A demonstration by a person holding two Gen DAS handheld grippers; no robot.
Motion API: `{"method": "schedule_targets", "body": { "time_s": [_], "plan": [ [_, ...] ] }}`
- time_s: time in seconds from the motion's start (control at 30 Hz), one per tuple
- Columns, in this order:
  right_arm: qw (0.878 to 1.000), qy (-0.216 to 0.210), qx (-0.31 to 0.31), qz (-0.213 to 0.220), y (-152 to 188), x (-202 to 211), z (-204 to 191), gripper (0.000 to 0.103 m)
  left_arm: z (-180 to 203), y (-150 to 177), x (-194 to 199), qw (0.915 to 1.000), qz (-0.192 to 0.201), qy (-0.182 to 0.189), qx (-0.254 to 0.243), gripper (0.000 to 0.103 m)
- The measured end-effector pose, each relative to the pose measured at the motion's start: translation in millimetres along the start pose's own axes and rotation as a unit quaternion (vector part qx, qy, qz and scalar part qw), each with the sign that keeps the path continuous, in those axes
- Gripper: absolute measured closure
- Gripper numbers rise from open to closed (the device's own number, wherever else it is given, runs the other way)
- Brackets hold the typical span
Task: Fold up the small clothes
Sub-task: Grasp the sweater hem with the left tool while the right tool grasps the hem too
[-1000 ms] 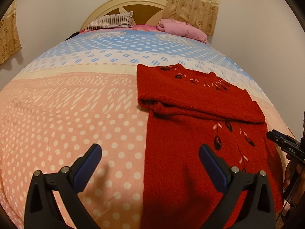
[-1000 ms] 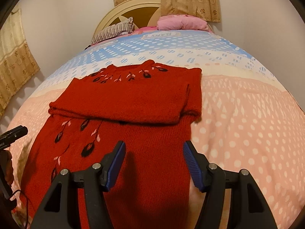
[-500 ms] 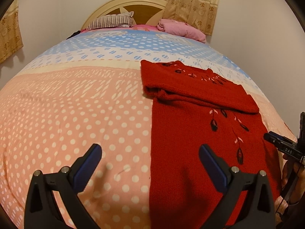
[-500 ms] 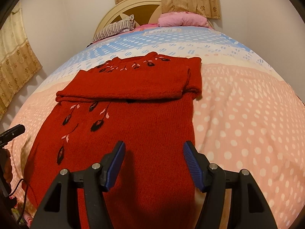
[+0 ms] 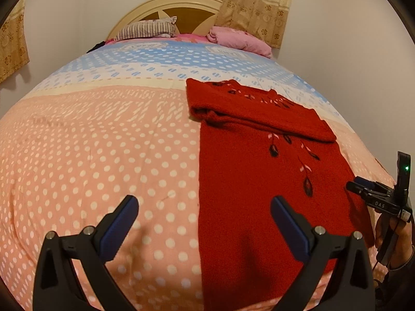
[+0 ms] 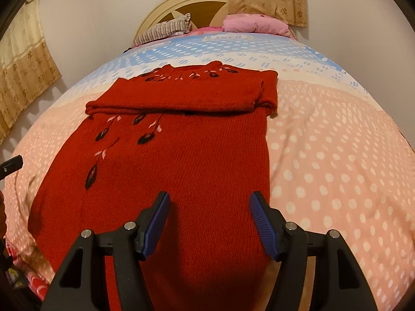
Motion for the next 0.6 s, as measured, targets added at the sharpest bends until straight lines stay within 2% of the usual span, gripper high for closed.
{"method": "schedule_targets", "body": {
  "time_s": [0.43, 0.6],
  "plan": [
    [1.000, -0.001, 0.019, -0.002, 29, 13, -10, 0.034, -3, 42, 10, 0.9990, -0.037, 0.022, 0.009, 0.001],
    [1.000, -0.006, 0.020, -0.002, 39, 19, -10, 0.034, -1, 57, 8, 0.9964, -0.058, 0.056, 0.025, 0.013]
  ]
}}
Point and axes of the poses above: each gripper's, at about its wrist camera, not at the fingertips, and x roughly against the way its jaws point, z to its right, y to its underside, the point moved 1 cm from there along -x, roughly the way its jaws point, and after that the axes turned 5 degrees about -z, right-handed, at the moved point
